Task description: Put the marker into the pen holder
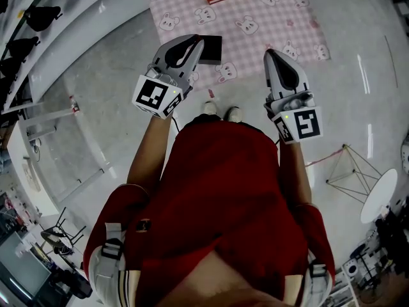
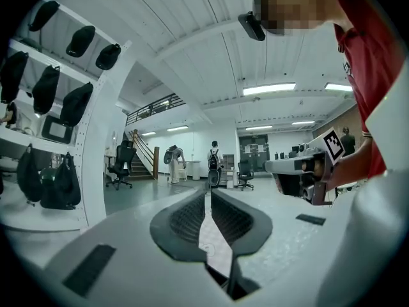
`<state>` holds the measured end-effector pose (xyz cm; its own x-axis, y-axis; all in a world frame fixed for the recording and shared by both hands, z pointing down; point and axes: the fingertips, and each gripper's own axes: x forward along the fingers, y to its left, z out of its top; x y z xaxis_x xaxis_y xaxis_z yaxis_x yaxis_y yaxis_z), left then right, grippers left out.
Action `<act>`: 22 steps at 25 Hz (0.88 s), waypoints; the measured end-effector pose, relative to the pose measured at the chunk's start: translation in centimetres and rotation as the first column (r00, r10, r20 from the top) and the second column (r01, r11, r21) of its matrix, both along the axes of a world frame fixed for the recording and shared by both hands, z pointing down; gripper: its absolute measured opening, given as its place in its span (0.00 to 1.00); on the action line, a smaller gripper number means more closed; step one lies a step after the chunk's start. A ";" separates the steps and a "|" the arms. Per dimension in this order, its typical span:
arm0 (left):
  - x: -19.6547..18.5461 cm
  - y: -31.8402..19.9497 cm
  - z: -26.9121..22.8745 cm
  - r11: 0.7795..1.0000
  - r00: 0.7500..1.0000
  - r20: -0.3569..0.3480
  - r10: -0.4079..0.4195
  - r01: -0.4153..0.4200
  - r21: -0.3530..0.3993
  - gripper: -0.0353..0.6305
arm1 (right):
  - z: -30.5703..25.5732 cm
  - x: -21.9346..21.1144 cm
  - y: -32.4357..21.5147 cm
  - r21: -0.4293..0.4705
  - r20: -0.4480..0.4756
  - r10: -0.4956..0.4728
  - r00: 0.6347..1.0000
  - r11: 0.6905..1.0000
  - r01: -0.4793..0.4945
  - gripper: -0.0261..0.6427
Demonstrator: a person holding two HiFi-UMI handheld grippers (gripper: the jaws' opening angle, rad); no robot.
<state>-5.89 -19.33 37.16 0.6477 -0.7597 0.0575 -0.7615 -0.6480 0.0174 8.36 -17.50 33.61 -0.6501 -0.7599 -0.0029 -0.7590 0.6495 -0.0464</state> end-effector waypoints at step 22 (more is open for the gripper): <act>1.3 3.1 -4.3 0.996 1.000 -0.014 -0.010 0.011 0.092 0.06 | -1.2 -1.6 2.2 0.040 -0.010 -0.075 0.997 0.996 0.075 0.04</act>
<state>-4.56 -16.18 32.89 0.6399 -0.7682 -0.0216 -0.7684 -0.6391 -0.0320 6.75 -15.25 32.38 -0.7053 -0.7084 -0.0273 -0.7083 0.7058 -0.0128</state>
